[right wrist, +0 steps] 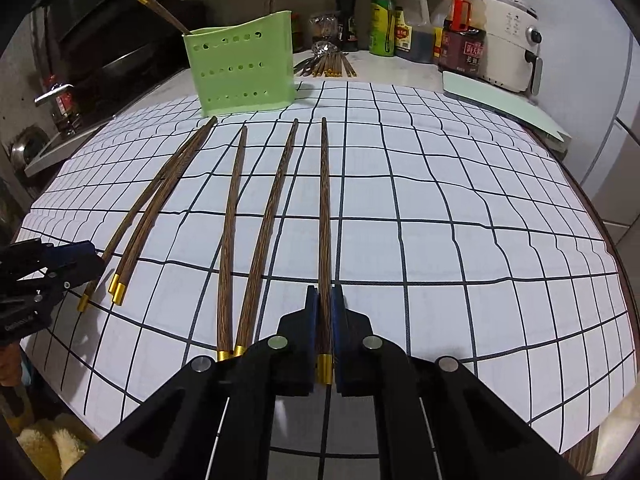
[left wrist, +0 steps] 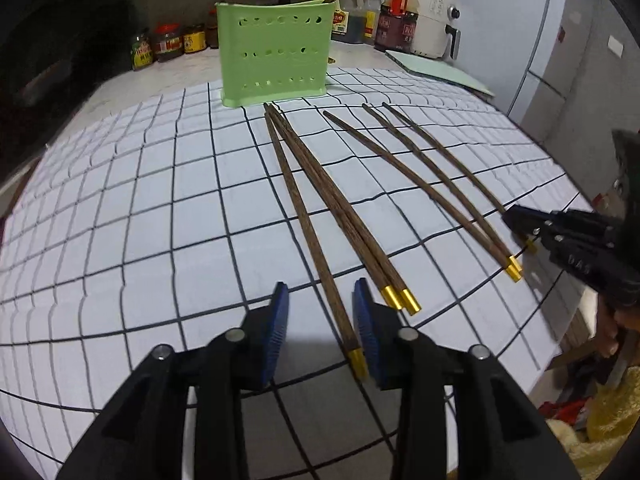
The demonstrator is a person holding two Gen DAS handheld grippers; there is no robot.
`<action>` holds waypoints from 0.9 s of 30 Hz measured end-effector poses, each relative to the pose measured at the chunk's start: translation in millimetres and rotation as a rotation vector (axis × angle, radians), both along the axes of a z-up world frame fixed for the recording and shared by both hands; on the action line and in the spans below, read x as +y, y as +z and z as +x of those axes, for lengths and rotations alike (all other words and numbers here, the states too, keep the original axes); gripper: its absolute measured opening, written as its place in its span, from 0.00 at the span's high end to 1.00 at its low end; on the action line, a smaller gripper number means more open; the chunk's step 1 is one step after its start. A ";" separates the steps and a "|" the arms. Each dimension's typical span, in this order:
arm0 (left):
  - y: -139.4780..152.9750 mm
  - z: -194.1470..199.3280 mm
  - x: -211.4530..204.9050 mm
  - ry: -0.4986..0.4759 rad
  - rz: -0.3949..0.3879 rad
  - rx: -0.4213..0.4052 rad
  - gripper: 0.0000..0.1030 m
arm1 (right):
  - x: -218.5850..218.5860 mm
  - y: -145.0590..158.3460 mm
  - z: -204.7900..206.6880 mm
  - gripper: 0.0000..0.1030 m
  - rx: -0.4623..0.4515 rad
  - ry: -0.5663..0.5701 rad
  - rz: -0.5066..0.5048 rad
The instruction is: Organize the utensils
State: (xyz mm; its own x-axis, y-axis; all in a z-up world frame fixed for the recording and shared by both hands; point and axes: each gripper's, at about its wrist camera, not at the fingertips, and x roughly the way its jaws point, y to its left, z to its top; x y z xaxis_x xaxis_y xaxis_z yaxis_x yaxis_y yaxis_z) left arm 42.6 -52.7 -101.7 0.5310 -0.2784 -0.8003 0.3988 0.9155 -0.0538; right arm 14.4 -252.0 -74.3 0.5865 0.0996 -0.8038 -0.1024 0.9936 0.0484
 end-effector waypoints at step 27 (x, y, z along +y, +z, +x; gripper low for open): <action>-2.4 -23.2 38.8 -0.004 0.039 -0.098 0.70 | 0.5 -2.3 -26.5 0.66 -0.082 0.057 0.006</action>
